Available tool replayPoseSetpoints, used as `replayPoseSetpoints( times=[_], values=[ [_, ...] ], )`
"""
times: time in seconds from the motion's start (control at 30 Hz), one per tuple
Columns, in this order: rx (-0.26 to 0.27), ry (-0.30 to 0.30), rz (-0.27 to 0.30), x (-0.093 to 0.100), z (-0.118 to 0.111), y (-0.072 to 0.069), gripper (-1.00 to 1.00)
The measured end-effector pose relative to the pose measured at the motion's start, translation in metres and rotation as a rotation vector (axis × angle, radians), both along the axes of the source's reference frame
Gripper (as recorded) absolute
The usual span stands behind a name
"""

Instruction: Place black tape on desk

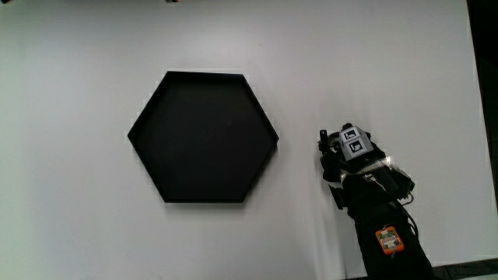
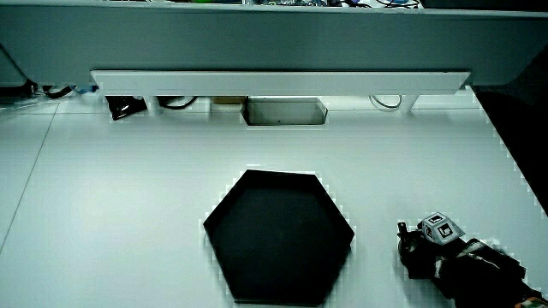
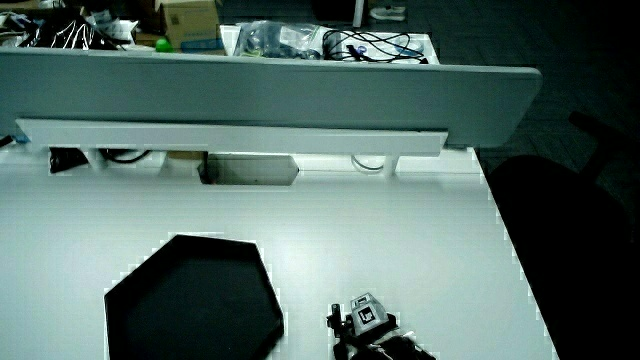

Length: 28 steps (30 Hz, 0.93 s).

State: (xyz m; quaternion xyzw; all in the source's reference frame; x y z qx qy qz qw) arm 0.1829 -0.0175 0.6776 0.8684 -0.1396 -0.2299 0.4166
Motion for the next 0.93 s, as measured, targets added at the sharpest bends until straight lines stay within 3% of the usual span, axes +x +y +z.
replayPoseSetpoints(
  times=[0.07, 0.1, 0.13, 0.2, 0.43, 0.47, 0.53, 0.73, 0.77, 0.87, 0.9, 0.93],
  values=[
    [0.002, 0.056, 0.001, 0.002, 0.004, 0.005, 0.0],
    [0.043, 0.039, 0.02, 0.003, -0.002, 0.005, 0.0],
    [0.027, 0.012, 0.037, 0.005, -0.001, 0.005, -0.04],
    [0.044, 0.029, 0.022, 0.002, -0.002, 0.004, -0.11],
    [0.003, 0.024, 0.033, 0.002, 0.004, 0.005, -0.37],
    [0.027, 0.036, 0.035, 0.002, 0.0, 0.005, -0.41],
    [-0.002, 0.039, 0.048, 0.005, 0.005, 0.005, -0.48],
    [-0.024, 0.003, 0.108, 0.019, 0.013, 0.018, -0.7],
    [-0.019, -0.025, 0.108, 0.021, 0.012, 0.02, -0.74],
    [0.036, -0.019, 0.138, 0.029, 0.007, 0.027, -0.85],
    [0.045, -0.046, 0.152, 0.034, 0.009, 0.029, -0.89],
    [0.127, -0.071, 0.17, 0.037, -0.001, 0.032, -0.93]
  ],
)
